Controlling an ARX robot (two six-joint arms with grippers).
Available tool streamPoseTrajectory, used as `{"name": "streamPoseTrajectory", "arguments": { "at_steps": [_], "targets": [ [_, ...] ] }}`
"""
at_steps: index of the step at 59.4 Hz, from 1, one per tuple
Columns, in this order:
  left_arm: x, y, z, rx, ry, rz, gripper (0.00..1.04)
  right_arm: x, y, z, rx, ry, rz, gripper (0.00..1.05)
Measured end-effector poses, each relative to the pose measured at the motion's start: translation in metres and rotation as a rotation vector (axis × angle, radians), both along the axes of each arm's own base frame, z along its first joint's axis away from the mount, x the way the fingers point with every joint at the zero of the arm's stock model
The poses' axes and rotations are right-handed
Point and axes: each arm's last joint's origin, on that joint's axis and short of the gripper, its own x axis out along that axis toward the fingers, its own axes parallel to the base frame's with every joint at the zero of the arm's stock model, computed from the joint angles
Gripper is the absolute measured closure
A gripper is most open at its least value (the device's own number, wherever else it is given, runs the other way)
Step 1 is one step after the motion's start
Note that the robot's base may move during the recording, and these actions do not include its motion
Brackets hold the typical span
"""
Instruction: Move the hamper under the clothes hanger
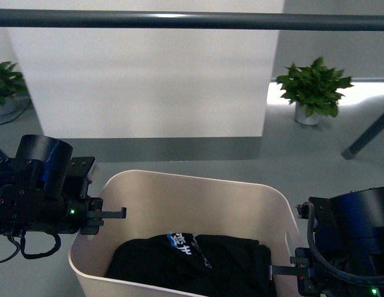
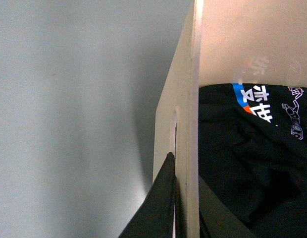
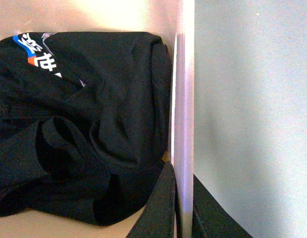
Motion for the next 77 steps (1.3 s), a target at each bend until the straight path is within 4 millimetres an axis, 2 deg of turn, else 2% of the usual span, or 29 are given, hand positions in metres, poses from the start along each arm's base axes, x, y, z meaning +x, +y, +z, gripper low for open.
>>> {"name": "streamPoseTrajectory", "arguments": {
  "at_steps": [7, 16, 31, 53, 58, 64, 74, 77],
  "targets": [
    [0.000, 0.001, 0.000, -0.002, 0.001, 0.000, 1.01, 0.001, 0.000, 0.001, 0.001, -0.004, -0.002, 1.02],
    [-0.001, 0.016, -0.001, 0.008, 0.005, 0.047, 1.01, 0.002, 0.011, 0.002, 0.026, -0.008, 0.046, 1.02],
    [-0.002, 0.001, -0.001, -0.001, 0.006, 0.002, 1.01, 0.002, 0.000, 0.000, 0.000, -0.004, -0.003, 1.02],
    [-0.001, 0.006, -0.001, 0.003, 0.003, 0.017, 1.01, 0.001, 0.003, 0.000, 0.006, -0.012, 0.001, 1.02],
    [-0.001, 0.005, 0.000, -0.012, -0.066, -0.007, 1.01, 0.002, 0.004, -0.002, 0.000, -0.086, -0.040, 1.02],
    [0.003, 0.005, 0.001, -0.006, -0.117, -0.006, 1.01, 0.012, 0.006, -0.006, 0.006, -0.078, -0.047, 1.02],
    [0.003, 0.006, -0.012, -0.003, -0.092, 0.007, 1.01, 0.024, 0.010, -0.011, 0.002, -0.043, -0.039, 1.02],
    [0.000, 0.007, -0.022, -0.008, -0.061, 0.013, 1.01, 0.025, 0.011, -0.015, -0.003, -0.019, -0.035, 1.02]
  ]
}}
